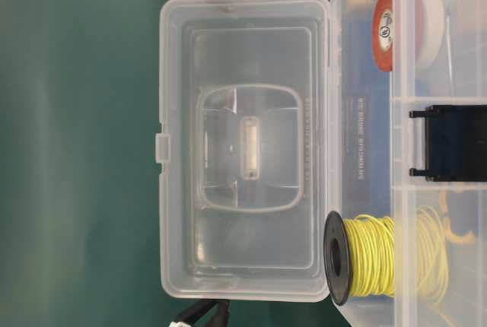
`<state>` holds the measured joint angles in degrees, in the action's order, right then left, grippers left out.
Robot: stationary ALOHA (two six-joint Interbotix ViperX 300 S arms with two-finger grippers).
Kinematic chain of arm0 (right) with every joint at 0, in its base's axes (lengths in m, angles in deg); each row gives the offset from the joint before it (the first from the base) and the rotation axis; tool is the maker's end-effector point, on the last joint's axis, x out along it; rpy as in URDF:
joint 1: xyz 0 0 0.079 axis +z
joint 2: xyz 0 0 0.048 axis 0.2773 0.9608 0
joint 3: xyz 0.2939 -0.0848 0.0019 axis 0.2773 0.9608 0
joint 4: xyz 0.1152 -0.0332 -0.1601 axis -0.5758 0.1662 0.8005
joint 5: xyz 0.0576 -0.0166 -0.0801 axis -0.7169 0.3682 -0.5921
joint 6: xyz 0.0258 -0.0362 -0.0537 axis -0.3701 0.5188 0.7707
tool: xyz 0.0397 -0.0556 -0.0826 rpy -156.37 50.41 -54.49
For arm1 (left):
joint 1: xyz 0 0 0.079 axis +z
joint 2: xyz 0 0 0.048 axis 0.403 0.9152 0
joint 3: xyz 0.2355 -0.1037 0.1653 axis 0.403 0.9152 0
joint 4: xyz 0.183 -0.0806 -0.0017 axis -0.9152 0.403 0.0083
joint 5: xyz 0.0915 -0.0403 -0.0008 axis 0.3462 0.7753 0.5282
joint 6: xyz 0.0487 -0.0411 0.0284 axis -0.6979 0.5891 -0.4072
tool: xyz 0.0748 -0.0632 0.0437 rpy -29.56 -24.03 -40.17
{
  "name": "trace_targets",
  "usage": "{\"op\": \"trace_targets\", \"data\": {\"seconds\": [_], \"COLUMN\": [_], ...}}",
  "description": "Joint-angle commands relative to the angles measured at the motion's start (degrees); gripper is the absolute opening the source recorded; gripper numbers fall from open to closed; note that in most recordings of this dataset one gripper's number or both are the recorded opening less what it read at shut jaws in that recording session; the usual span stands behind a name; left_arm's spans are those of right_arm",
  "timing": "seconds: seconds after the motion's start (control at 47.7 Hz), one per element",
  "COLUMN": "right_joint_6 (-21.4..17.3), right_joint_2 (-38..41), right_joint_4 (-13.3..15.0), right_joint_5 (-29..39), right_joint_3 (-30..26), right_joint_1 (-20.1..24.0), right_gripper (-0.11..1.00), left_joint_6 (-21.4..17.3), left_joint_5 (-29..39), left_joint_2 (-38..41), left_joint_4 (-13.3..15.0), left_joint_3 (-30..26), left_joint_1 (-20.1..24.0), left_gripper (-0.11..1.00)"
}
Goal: Open the tool box with both arms.
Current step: 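Release the lid with both grippers, leaving it open behind the box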
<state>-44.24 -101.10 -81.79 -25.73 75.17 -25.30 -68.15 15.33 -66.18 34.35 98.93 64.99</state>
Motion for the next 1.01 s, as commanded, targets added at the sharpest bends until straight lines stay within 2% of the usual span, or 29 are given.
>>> {"op": "trace_targets", "data": {"seconds": [0.0, 0.44, 0.671, 0.985], "right_joint_6": [0.00, 0.00, 0.00, -0.09], "right_joint_2": [1.05, 1.23, -2.99, -10.99], "right_joint_4": [0.18, 0.18, 0.18, 0.18], "right_joint_5": [-1.23, -0.62, 1.23, 4.22], "right_joint_3": [-3.08, -3.25, -0.09, 4.83], "right_joint_1": [1.23, -0.35, -3.16, -5.71], "right_gripper": [0.80, 0.80, 0.80, 0.80], "left_joint_6": [0.18, 0.18, 0.18, 0.18], "left_joint_5": [-0.79, 0.00, 2.55, 3.16], "left_joint_2": [0.44, 0.88, -1.58, -6.77], "left_joint_4": [-0.26, -0.26, -0.35, -0.26], "left_joint_3": [-3.25, -3.16, -0.70, 3.87], "left_joint_1": [-0.97, 0.88, 4.13, 4.66], "left_gripper": [0.88, 0.88, 0.88, 0.88]}}
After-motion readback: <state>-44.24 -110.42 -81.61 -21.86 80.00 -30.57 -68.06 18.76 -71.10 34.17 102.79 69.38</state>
